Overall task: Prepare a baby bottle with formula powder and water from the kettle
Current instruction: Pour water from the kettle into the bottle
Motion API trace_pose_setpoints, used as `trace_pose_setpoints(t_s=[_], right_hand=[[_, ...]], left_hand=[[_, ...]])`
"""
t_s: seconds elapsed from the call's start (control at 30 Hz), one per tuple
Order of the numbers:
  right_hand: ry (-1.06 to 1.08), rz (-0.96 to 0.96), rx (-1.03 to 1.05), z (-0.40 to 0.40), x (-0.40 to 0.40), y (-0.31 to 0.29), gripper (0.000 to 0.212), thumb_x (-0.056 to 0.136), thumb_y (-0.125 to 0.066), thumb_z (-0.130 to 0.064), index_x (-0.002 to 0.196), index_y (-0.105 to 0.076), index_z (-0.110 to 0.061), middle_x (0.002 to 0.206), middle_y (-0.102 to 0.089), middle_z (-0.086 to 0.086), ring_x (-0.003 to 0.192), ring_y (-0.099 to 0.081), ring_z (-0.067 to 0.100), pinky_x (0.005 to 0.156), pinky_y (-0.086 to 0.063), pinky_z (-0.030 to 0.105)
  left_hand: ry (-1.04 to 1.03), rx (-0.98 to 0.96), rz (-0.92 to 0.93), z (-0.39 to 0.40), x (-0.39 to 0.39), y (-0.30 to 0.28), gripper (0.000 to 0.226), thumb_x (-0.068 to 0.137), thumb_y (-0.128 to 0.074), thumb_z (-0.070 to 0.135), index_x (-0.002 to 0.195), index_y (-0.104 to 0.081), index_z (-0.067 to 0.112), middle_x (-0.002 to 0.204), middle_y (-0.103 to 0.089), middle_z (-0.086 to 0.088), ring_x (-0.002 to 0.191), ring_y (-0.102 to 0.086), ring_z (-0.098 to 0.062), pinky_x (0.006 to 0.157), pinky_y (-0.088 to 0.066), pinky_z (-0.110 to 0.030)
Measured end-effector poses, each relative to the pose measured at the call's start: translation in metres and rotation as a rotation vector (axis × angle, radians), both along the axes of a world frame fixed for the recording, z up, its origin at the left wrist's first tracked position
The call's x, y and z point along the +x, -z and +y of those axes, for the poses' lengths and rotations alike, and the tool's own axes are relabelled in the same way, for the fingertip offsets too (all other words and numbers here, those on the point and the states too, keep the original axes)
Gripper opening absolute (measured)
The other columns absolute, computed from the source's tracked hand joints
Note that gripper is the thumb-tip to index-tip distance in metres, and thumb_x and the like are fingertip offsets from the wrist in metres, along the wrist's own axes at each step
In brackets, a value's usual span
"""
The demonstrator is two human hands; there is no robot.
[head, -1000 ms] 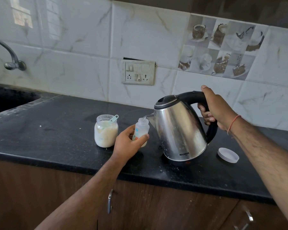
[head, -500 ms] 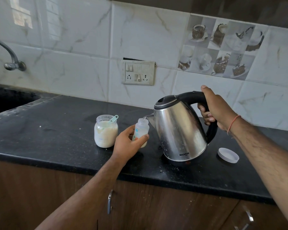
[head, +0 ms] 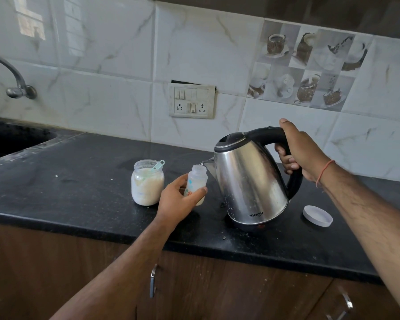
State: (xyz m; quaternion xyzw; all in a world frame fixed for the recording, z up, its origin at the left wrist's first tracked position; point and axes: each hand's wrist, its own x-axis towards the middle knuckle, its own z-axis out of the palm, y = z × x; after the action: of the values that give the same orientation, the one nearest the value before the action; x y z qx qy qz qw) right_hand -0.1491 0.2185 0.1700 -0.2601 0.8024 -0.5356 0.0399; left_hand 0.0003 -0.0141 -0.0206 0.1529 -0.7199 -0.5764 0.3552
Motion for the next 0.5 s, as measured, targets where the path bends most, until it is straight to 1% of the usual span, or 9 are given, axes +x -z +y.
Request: trace_pose_setpoints(t_s=[0.27, 0.37, 0.5], right_hand=[[-0.004, -0.001, 0.001, 0.0006, 0.0, 0.0002, 0.073, 0.105, -0.033, -0.067, 0.054, -0.043, -0.016, 0.047, -0.026, 0.003, 0.042, -0.019, 0.02, 0.053, -0.031, 0.032], [-0.003, -0.002, 0.0, 0.0008, -0.001, 0.0006, 0.073, 0.104, -0.033, -0.067, 0.054, -0.043, -0.016, 0.048, -0.026, 0.004, 0.042, -0.019, 0.02, 0.053, -0.031, 0.032], [-0.005, -0.003, 0.002, 0.0012, -0.0017, 0.0012, 0.073, 0.104, -0.033, -0.068, 0.054, -0.043, -0.016, 0.048, -0.025, 0.004, 0.042, -0.02, 0.02, 0.053, -0.031, 0.032]], left_hand=[[0.006, 0.001, 0.004, 0.0012, 0.0011, -0.0014, 0.036, 0.088, -0.088, 0.036, 0.122, -0.077, 0.035, 0.099, -0.081, 0.014, 0.085, -0.073, 0.003, 0.076, -0.056, -0.018], [0.006, 0.005, 0.006, 0.0009, 0.0009, -0.001, 0.034, 0.087, -0.088, 0.036, 0.12, -0.077, 0.035, 0.099, -0.081, 0.013, 0.085, -0.073, 0.002, 0.076, -0.057, -0.02], [0.009, -0.002, 0.003, 0.0007, 0.001, -0.0008, 0.038, 0.088, -0.088, 0.037, 0.123, -0.076, 0.035, 0.101, -0.08, 0.014, 0.088, -0.073, 0.003, 0.078, -0.058, -0.02]])
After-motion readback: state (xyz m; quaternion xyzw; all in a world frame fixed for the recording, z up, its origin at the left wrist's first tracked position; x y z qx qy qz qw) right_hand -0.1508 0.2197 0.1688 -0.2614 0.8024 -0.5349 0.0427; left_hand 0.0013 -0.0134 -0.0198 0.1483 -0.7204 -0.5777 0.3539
